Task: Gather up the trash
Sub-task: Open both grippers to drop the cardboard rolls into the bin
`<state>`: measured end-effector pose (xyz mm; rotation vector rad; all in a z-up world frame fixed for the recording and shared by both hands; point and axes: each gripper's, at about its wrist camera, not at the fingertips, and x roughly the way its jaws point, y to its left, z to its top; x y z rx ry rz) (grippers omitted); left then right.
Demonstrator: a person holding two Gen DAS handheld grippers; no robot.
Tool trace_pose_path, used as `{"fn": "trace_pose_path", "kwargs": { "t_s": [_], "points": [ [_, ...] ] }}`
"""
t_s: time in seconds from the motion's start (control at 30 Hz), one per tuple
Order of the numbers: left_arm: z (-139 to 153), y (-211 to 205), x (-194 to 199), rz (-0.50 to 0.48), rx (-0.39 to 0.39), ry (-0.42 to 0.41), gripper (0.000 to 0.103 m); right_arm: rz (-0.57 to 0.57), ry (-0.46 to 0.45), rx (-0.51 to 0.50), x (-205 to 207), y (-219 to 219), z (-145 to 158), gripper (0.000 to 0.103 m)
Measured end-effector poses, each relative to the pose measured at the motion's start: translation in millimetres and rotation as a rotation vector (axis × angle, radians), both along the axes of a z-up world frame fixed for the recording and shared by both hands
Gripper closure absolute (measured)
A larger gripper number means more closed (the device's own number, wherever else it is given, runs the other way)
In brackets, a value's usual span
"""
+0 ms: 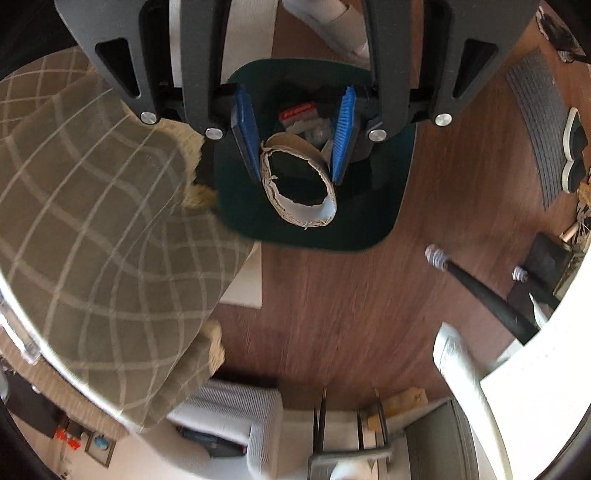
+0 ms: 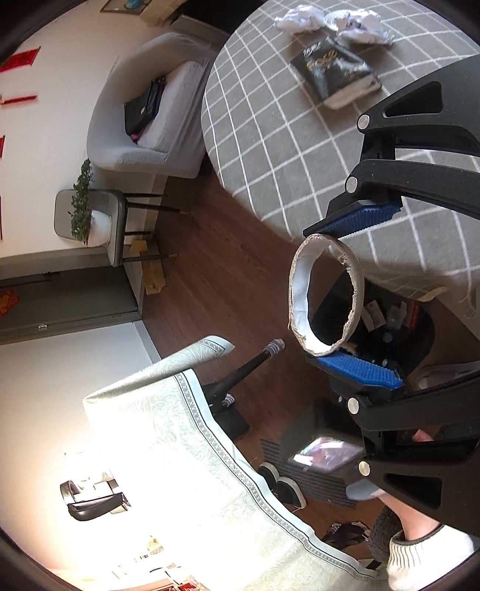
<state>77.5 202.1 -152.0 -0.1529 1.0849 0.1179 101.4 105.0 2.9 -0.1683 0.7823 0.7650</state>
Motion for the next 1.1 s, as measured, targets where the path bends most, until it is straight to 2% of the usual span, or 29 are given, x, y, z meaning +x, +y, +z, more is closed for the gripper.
{"fn": "trace_pose_path", "kwargs": {
  "t_s": [0.17, 0.4, 0.47, 0.6, 1.1],
  "points": [
    [-19, 6, -3, -0.017, -0.012, 0.060, 0.063, 0.031, 0.017, -0.016, -1, 21, -10, 0.042],
    [-25, 23, -7, 0.004, -0.039, 0.069, 0.061, 0.063, 0.037, -0.040, -2, 49, -24, 0.042],
    [-22, 30, -10, 0.012, -0.044, 0.059, 0.051, 0.068, 0.045, -0.045, -1, 56, -29, 0.042],
    [-15, 43, -17, 0.031, -0.033, 0.039, 0.049, 0.078, 0.055, -0.053, -1, 70, -37, 0.042],
    [82, 88, -62, 0.133, 0.002, -0.260, 0.054, 0.105, 0.139, -0.126, -3, 120, -93, 0.042]
  ]
}}
